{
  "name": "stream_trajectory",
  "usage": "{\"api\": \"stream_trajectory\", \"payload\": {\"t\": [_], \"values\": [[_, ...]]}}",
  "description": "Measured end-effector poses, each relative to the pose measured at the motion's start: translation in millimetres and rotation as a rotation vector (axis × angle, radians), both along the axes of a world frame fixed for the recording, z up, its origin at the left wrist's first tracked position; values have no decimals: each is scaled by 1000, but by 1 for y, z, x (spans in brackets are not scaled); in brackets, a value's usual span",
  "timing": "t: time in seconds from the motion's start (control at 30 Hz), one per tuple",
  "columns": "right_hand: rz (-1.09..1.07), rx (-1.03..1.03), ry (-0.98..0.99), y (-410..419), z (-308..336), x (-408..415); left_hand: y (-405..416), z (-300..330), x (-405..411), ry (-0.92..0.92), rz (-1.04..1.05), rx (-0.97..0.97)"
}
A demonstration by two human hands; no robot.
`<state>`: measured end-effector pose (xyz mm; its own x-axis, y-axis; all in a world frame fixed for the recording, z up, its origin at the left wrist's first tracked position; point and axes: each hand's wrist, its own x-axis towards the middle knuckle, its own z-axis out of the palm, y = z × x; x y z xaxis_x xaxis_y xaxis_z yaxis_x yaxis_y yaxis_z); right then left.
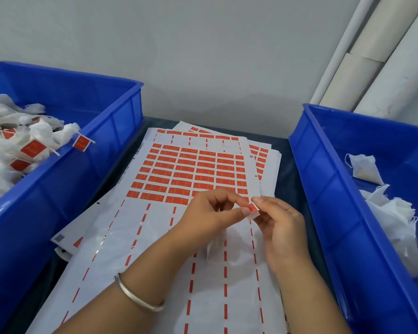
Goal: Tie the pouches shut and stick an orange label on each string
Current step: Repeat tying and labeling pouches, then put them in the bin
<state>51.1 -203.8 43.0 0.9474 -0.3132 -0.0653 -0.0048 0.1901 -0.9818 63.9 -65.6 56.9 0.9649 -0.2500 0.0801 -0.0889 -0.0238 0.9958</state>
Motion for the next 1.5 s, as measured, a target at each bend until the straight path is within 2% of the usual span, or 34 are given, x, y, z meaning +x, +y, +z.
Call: {"api": "stream_trajectory", "payload": {"t": [0.37,0.5,0.7,0.87,1.1,1.33,1.5], "values": [[-13,-6,40,-2,-1,1,-3,-6,-1,-246,15,284],[15,-48,14,0,-1,1,-3,-4,0,-208,25,176],[76,-127,-74,5,1,-1,-3,-9,6,-174,126,150],[164,-157,-133,8,5,-1,-2,-11,10,-123,165,22],[130,-184,-127,9,4,1,0,-7,8,-36,152,-74],[145,-169,-104,10,0,3,-2,-9,10,-93,186,86],[59,83,-50,2,-13,11,-1,-11,12,-73,171,277]]}}
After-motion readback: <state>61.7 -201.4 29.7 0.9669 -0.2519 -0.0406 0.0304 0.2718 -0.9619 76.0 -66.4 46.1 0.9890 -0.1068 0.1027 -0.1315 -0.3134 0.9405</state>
